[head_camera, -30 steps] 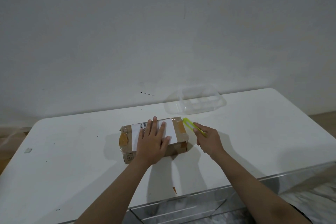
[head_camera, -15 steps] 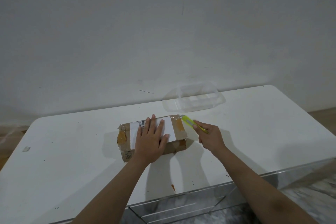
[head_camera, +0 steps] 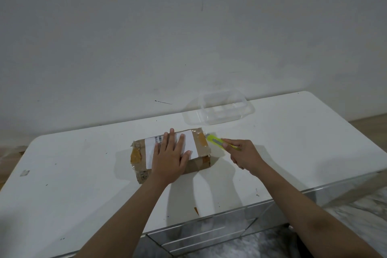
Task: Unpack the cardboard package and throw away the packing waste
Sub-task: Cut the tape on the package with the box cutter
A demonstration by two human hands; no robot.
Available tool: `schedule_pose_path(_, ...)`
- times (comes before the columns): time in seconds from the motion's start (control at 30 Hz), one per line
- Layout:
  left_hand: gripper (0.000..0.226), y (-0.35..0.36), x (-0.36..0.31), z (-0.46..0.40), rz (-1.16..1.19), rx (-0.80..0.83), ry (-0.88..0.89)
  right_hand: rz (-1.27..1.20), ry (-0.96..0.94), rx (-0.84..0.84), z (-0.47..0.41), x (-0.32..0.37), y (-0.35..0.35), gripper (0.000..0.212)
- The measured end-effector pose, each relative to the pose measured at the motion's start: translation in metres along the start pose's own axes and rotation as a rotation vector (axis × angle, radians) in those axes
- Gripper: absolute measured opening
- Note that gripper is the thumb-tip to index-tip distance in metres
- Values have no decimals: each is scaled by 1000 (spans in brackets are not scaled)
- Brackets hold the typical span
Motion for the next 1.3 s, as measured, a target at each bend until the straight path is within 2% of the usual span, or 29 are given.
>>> schedule_pose_path(0.4,88,-2,-1,0,-4,17,4,33,-10,34,21,-8,-9,28)
schedule_pose_path(0.63,77,-1,-1,-1,-24,26,-8,50,2,44,32,-10,-12,27)
schedule_pose_path(0.7,78,-1,-1,-2,-24,30,-6,38,-9,4,35,-9,-14,25)
schedule_pose_path(0.8,81,-2,-1,-3,-5,54,-10,-28,-10,-160,38,-10,-14,22)
schedule_pose_path(0.9,82,-4,-1,-2,4,56,-13,-117,23,-309,45,-11,-2,30)
schedule_pose_path(1.03,86,-6,-2,-2,21,61,-19,-361,62,-245,54,-11,41,24)
schedule_pose_path(1.13,98,-9,-3,-2,30,87,-10,-415,56,-248,48,-9,64,23)
schedule_pose_path(1.3,73,-17,-3,0,37,182,-21,-415,58,-320,27,1,73,25)
Point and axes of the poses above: each hand's wrist, its own z-axis away from the middle knuckle, its own y-axis out of the palm, x = y × z, the point moved 4 cm from there along -z, towards the middle knuckle
